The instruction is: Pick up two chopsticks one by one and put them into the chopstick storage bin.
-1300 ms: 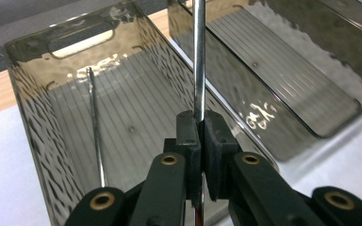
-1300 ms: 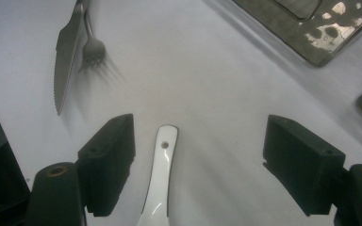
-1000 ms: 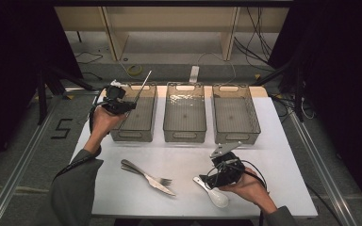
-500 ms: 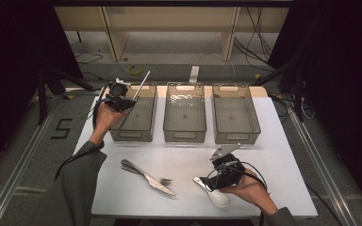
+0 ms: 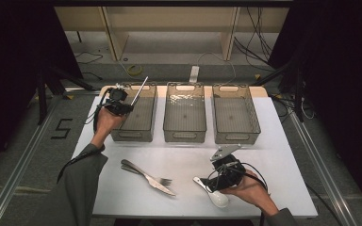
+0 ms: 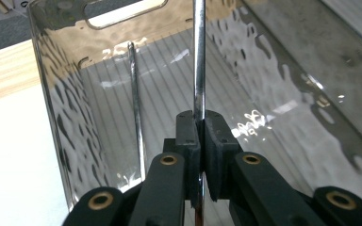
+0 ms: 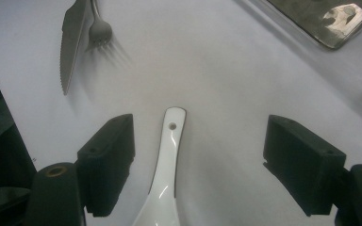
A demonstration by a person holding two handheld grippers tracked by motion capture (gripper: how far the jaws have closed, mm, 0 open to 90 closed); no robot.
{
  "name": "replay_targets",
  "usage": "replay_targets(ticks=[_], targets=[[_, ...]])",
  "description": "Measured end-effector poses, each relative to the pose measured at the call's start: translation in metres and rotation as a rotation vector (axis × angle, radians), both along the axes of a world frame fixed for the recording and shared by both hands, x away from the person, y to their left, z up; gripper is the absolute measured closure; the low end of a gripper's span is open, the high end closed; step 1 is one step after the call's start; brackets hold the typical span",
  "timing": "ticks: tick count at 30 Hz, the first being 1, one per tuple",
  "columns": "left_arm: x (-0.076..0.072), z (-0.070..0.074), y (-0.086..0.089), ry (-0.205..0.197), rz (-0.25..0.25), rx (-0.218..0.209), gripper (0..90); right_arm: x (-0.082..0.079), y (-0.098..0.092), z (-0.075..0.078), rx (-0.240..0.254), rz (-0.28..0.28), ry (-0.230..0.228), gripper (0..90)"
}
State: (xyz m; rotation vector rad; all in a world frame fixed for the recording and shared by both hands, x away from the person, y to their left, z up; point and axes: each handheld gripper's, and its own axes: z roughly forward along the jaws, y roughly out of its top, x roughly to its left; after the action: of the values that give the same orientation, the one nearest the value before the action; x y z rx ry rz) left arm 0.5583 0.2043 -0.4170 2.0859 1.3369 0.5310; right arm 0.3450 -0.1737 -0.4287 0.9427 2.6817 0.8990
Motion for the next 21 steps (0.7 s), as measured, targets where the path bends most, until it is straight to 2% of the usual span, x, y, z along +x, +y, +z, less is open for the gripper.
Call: replay_targets(ticks=[8,12,15,21], targets=[[0.0,-0.006,-0.003,0.0,0.012,0.02,81.8,0.0,-0.001,0.0,-0.002,-0.005,0.005,26.4],[-0.004,-0.002,-0.003,0.005,-0.007,-0.032,70.0,0.0,-0.002,0.001,-0.001,-0.003,0.007,26.1],[-0.008,0.006,-0.002,0.035,-0.017,-0.093,59.6,-0.001,-0.003,0.001,0.004,0.009,0.005,25.9],[-0.035,0.019,-0.005,0.0,-0.066,-0.158,47.8,-0.001,-0.003,0.0,-0.008,0.006,0.007,25.9]])
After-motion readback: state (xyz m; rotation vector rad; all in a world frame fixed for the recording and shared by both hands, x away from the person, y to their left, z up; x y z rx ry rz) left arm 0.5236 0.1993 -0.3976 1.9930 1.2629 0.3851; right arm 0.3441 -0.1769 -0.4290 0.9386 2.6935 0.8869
